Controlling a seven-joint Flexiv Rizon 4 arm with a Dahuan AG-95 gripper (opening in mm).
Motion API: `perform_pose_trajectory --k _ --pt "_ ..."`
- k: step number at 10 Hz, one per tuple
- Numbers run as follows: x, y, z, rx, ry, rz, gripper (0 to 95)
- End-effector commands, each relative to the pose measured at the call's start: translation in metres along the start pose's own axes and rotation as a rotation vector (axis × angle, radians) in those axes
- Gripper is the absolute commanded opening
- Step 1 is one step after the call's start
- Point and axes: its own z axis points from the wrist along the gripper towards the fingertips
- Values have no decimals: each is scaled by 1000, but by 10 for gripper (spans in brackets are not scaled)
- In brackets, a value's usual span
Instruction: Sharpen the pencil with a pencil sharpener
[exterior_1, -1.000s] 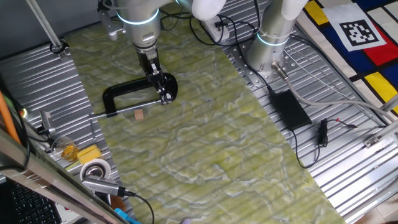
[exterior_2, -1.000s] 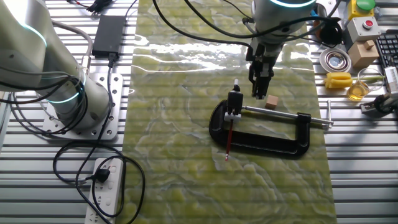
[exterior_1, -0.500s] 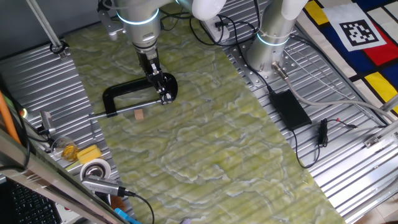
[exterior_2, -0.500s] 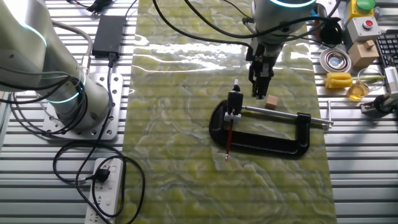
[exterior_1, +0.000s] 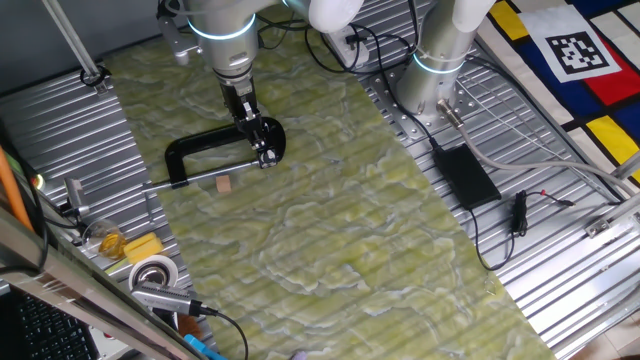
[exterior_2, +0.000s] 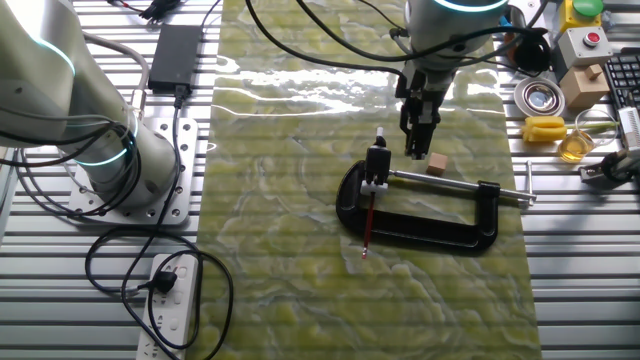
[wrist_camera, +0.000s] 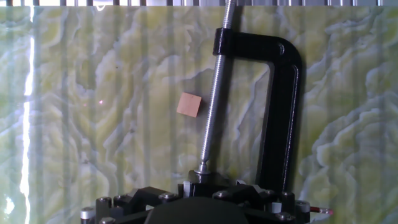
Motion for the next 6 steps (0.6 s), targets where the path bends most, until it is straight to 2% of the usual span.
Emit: perform_pose_trajectory --k 1,2,6 --pt "0 0 0 0 0 0 950" --pt "0 0 0 -71 1 -121 0" --pt "0 0 0 -70 4 -124 0"
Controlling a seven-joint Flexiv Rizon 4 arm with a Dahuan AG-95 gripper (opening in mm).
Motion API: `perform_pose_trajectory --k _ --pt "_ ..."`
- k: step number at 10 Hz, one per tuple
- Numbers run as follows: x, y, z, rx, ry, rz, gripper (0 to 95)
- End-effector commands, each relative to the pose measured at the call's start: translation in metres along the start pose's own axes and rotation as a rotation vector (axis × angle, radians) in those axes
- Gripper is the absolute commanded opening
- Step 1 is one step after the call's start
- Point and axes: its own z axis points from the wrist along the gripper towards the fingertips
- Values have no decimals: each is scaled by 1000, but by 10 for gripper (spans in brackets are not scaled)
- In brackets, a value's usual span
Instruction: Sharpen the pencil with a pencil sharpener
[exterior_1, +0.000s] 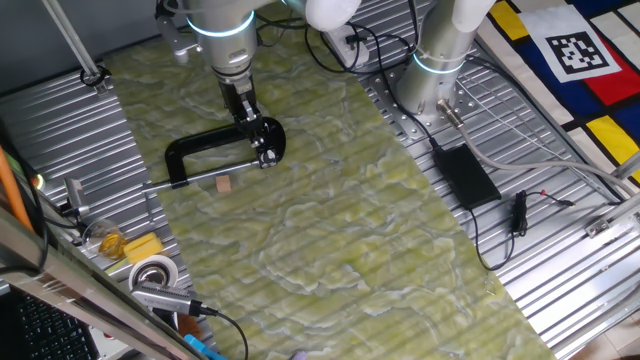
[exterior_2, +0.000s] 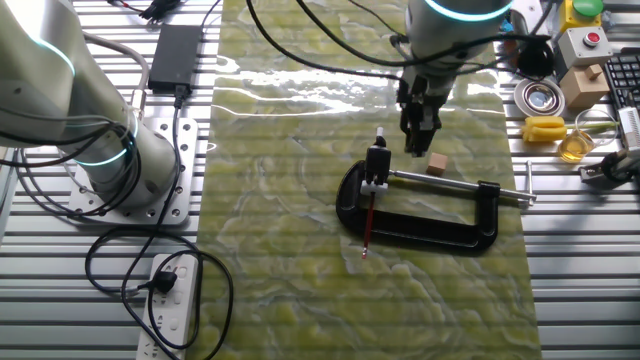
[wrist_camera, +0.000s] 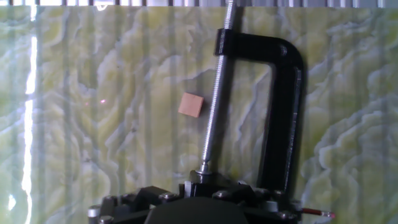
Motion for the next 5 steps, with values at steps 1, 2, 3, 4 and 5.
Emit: perform_pose_trajectory --k 1,2,3,4,5 --pt "-1 0 0 -21 4 -54 0" --pt "-1 0 0 -22 4 -84 0" --pt "-1 0 0 -22 10 -121 0" --pt "-1 0 0 -22 11 -159 0" --pt "-1 0 0 -30 40 -280 0"
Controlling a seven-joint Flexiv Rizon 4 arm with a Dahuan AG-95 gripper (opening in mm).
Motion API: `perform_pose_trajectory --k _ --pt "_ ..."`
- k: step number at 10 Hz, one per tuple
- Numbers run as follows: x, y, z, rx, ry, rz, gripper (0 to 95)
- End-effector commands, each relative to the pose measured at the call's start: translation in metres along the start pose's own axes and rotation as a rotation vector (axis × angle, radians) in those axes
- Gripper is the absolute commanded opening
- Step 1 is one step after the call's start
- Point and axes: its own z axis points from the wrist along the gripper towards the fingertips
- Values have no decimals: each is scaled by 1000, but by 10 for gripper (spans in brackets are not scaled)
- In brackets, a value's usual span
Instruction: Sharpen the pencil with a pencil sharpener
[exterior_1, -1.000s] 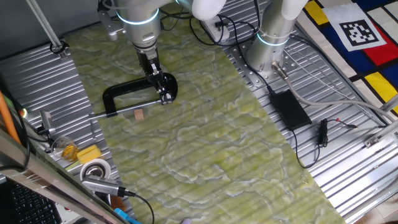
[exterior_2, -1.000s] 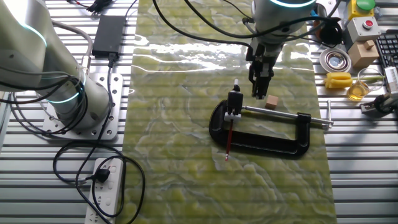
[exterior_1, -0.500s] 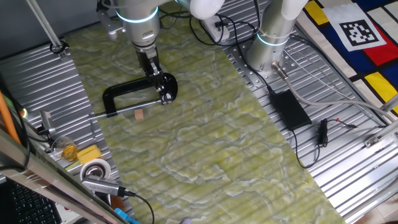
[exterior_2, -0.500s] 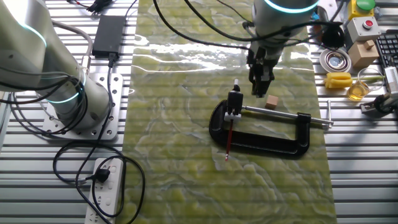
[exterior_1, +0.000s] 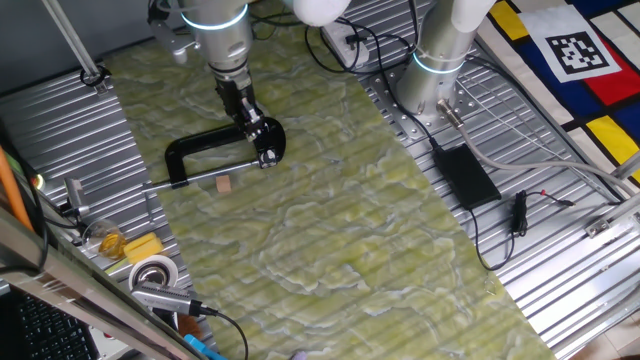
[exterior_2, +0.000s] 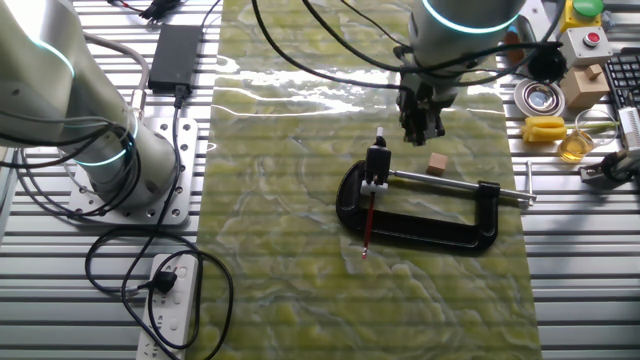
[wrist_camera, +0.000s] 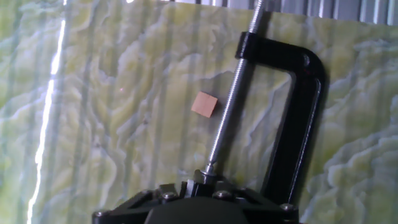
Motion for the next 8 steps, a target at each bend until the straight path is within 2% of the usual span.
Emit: perform_pose_trajectory --k 1,2,3,4,7,8 --pt "0 0 0 -14 45 -264 0" --pt "0 0 0 -21 50 -475 0" --pt "0 0 0 -22 48 -546 0" --pt "0 0 0 -9 58 -745 0" --pt "0 0 0 31 83 -829 0" --pt "0 0 0 33 86 -865 0"
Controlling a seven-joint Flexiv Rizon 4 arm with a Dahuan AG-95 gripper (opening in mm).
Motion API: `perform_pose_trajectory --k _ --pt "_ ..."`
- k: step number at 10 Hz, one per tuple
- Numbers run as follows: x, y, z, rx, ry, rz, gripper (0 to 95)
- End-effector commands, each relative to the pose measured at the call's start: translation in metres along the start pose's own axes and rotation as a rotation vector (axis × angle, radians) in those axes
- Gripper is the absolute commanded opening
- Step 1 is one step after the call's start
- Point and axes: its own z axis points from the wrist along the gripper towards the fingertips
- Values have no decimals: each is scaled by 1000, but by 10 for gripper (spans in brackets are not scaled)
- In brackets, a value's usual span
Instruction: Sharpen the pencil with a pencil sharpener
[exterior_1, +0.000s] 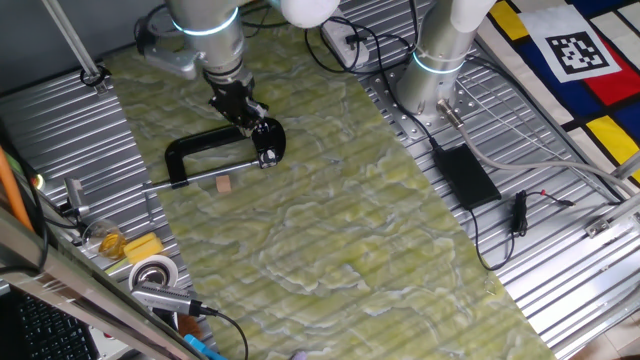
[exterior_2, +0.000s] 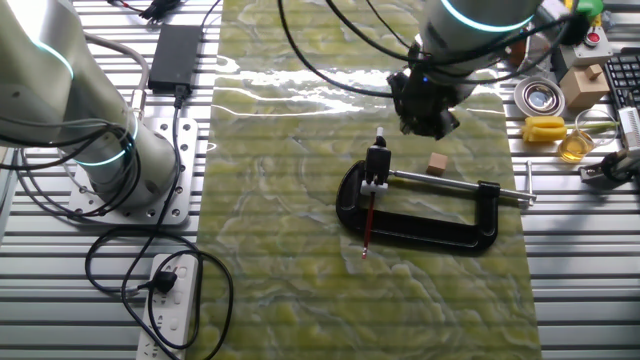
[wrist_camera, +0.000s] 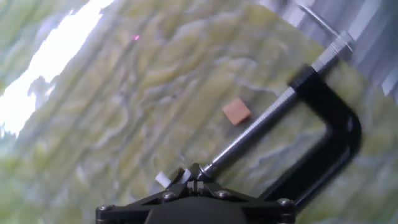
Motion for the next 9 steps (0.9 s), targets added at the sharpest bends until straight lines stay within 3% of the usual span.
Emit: perform_pose_trajectory --k 1,7,9 --pt "0 0 0 28 36 -352 0" --pt "0 0 0 49 41 -396 0" --pt "0 0 0 67 12 -414 0"
